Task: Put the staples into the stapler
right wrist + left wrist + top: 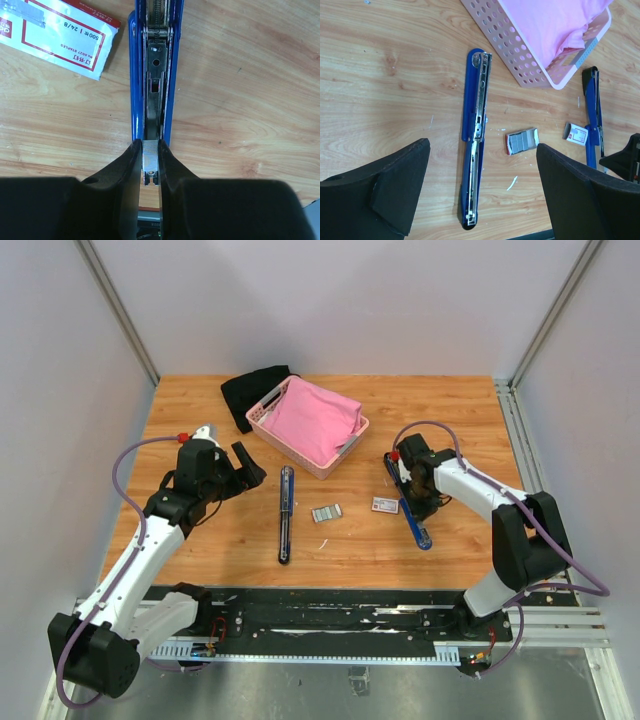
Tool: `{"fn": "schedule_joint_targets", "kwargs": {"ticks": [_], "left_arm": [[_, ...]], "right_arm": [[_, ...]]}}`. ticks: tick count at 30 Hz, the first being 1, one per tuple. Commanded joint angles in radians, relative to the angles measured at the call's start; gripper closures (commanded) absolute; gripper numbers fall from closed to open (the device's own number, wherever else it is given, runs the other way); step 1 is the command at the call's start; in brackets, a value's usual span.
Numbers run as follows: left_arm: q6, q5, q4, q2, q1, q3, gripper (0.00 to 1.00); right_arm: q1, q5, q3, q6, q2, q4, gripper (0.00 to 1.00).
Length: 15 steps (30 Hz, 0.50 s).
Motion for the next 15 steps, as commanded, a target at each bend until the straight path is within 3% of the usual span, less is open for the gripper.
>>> {"fn": "schedule_joint_targets", "kwargs": {"ticks": [1, 15], "left_arm": [[0.014, -0.003, 0.009, -0.016, -0.005, 0.016, 0.08], [0.049, 0.023, -0.006, 0.009, -0.004, 0.044, 0.08]], "right_arm": [[0.005, -0.052, -0.035, 0.046, -0.004, 0.015, 0.89], [0.180, -0.040, 0.063, 0.299, -0.008, 0.003, 0.89]]}}
